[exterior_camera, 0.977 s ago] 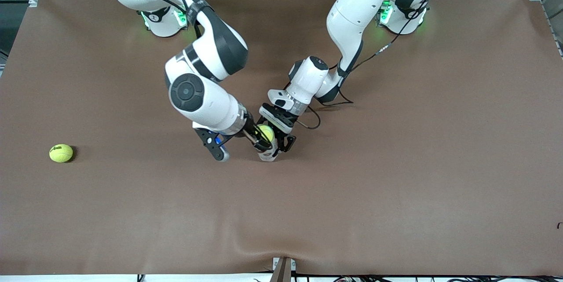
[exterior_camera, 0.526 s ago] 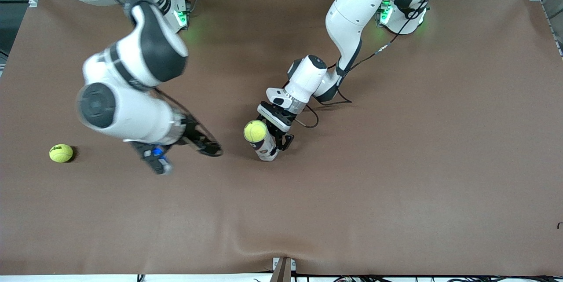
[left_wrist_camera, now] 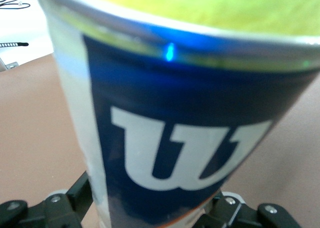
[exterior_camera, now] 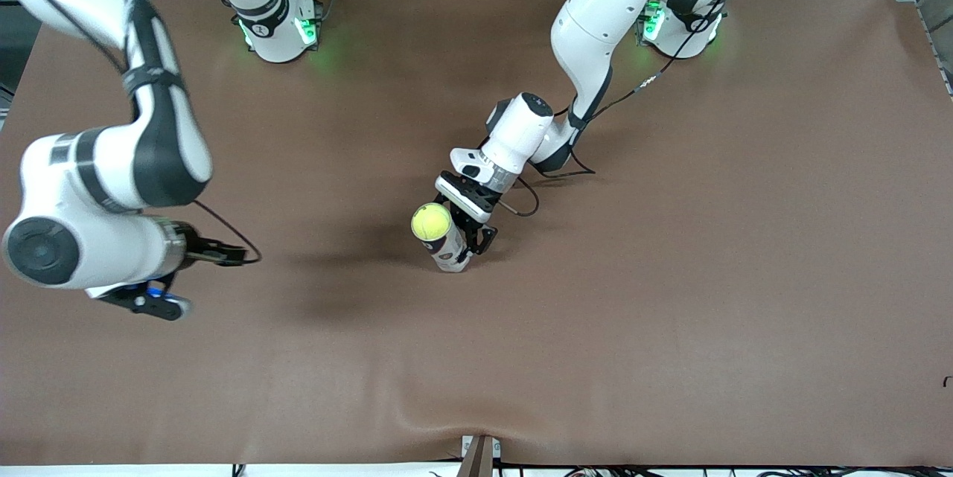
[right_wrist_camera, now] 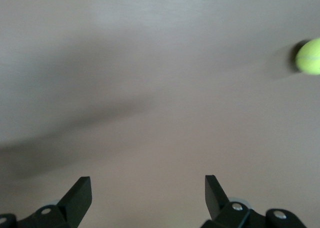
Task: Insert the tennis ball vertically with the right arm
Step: 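Open the right gripper to drop the ball into the tube, then grasp the second tennis ball with the right gripper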
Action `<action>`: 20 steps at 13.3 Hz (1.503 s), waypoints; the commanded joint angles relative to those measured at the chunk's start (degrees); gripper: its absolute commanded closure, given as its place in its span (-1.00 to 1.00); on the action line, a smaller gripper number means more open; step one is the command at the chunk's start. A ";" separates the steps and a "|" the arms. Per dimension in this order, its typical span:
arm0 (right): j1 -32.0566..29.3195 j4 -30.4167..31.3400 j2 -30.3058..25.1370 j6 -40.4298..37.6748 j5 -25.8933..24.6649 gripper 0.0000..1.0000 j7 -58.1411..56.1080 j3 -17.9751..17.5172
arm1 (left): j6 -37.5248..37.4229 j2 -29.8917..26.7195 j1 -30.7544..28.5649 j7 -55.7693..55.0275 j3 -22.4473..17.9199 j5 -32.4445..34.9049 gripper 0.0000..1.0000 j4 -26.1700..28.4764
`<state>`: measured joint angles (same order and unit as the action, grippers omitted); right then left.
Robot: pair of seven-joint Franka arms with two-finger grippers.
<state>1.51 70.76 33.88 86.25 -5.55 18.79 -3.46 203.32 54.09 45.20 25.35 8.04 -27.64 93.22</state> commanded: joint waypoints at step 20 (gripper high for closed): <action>-29.64 27.23 -0.13 46.19 -7.02 -1.00 -57.72 -1.38 | 0.23 -2.06 -0.90 0.32 0.05 1.18 -0.84 5.31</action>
<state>-26.55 94.57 34.87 128.53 -11.48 -36.45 -3.41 203.31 54.04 44.73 25.46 7.98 -27.58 96.44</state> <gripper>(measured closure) 0.000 0.079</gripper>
